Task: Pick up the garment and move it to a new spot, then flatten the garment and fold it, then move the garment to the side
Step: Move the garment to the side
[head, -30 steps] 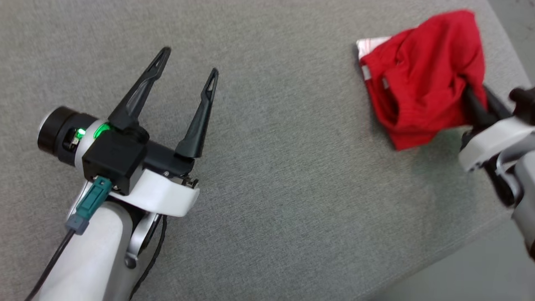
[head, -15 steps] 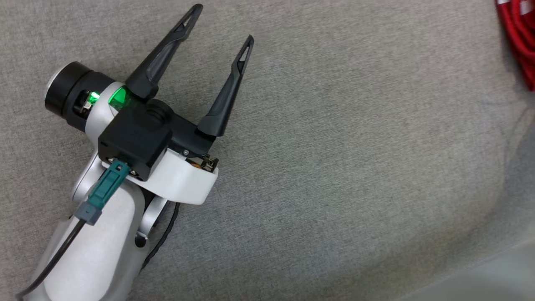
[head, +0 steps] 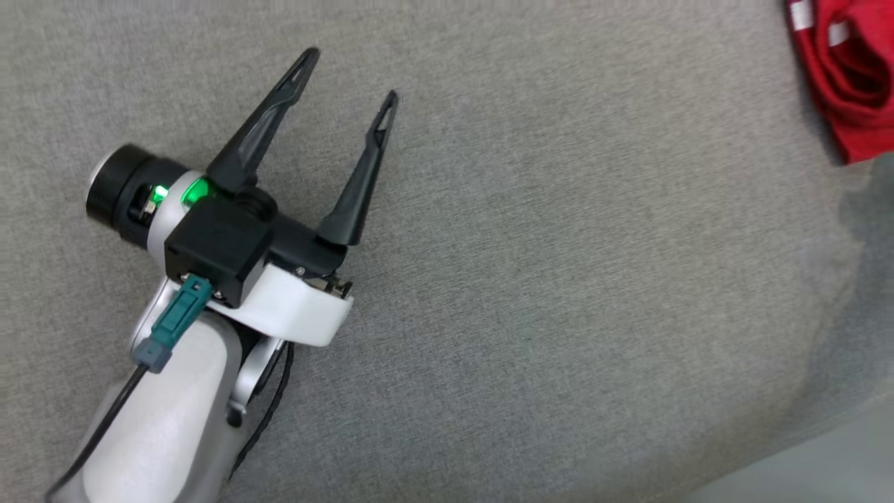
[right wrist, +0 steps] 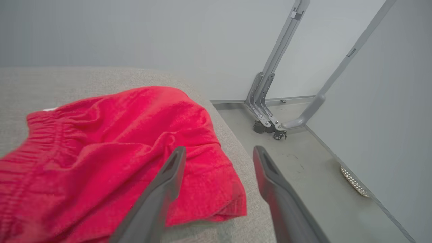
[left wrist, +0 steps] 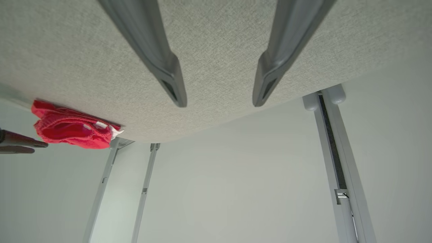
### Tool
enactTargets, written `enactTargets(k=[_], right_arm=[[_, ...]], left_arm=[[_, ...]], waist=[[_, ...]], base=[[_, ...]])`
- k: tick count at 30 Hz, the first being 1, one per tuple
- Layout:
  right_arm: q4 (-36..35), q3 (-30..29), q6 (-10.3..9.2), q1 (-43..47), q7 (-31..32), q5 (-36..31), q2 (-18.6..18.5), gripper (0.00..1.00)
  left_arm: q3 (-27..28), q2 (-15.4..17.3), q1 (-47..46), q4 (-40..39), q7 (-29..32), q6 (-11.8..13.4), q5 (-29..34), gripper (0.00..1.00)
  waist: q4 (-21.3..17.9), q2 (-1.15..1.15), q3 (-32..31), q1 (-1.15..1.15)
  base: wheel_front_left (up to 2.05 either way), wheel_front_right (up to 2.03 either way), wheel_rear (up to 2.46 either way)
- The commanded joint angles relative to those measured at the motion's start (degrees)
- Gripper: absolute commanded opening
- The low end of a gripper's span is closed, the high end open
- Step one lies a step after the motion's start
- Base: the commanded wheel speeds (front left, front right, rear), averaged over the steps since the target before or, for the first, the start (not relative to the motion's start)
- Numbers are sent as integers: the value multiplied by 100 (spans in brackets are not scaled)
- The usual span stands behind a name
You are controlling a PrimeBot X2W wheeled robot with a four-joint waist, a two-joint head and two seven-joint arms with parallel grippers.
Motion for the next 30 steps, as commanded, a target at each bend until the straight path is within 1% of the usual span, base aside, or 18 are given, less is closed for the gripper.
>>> enactTargets(k=[1,5,10,13,18,25,30], right_arm=[[-175,-113,-12,261,-28,-12,94,100],[-1029,-521,-12,1048,-29,-152,461,100],[-2211,-780,-12,1947,-29,-368,975,100],[-2835,-704,-12,2423,-28,-535,1302,100],[-3675,-435,-12,3014,-26,-762,1664,100],[-4586,-54,-12,3547,310,-1009,1875,100],[-5032,133,-12,3853,614,-1044,1921,100]], left_arm=[[53,23,122,40,-42,54,-44,100],[204,68,481,168,-124,195,-181,100],[466,79,1006,246,-258,454,-378,100],[615,58,1287,260,-343,606,-496,100],[736,-56,1633,330,-512,736,-703,100],[852,-105,2048,521,-701,859,-847,100],[978,-69,2400,652,-798,972,-921,100]], waist=[[-84,0,-287,0],[-130,0,-681,0],[-77,0,-1158,0],[56,0,-1395,0],[426,0,-1752,0],[1019,0,-2180,0],[1300,0,-2464,0]], base=[[0,0,0],[0,0,0],[0,0,0],[0,0,0],[0,0,0],[0,0,0],[0,0,0]])
